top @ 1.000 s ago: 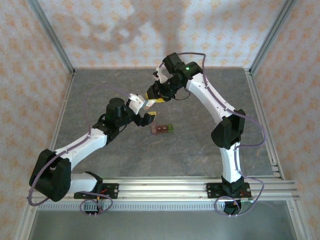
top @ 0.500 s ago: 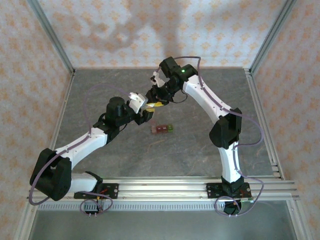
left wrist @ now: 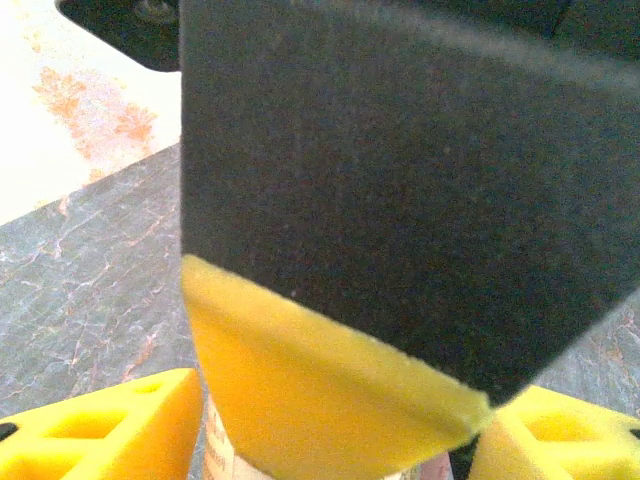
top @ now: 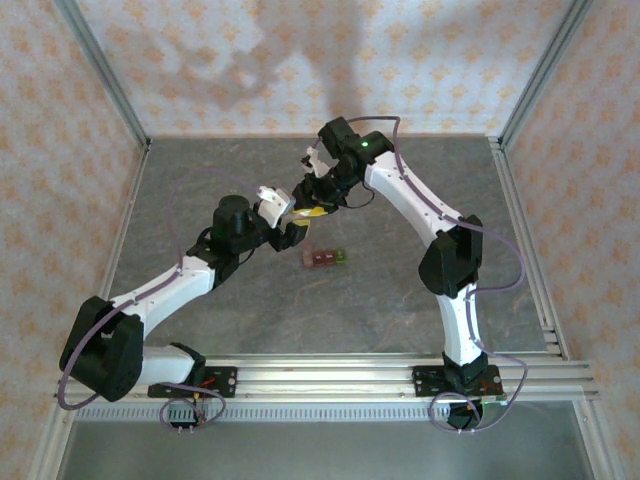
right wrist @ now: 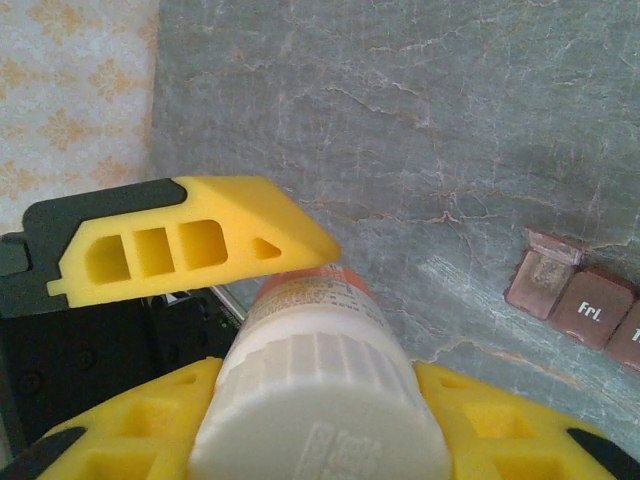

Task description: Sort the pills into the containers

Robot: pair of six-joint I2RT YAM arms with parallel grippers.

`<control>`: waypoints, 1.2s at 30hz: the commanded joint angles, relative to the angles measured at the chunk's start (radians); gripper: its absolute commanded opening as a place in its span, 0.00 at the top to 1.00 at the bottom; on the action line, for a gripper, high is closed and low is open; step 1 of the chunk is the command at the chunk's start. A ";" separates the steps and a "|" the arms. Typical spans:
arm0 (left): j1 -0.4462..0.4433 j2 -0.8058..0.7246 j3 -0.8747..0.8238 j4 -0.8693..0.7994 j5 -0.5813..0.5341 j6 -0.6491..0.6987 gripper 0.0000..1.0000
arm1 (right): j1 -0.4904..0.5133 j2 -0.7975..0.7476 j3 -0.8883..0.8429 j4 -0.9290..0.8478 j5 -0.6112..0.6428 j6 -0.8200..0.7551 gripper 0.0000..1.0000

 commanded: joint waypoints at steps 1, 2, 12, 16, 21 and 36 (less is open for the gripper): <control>-0.004 -0.005 -0.009 0.020 0.020 -0.006 0.36 | 0.003 -0.046 -0.009 0.016 0.004 0.002 0.76; -0.004 -0.004 -0.011 0.017 0.022 -0.005 0.36 | 0.003 -0.049 -0.008 0.017 0.005 0.003 0.76; -0.003 -0.004 -0.019 0.005 0.016 -0.001 0.35 | 0.003 -0.059 0.004 0.017 0.001 0.014 0.76; -0.004 -0.003 -0.008 -0.007 0.027 0.000 0.43 | 0.004 -0.065 -0.007 0.025 -0.005 0.017 0.77; -0.003 -0.003 -0.008 -0.010 0.023 -0.005 0.42 | 0.003 -0.074 -0.023 0.042 -0.014 0.028 0.77; -0.004 0.027 0.005 -0.004 0.037 -0.014 0.58 | 0.003 -0.085 -0.054 0.057 -0.019 0.036 0.77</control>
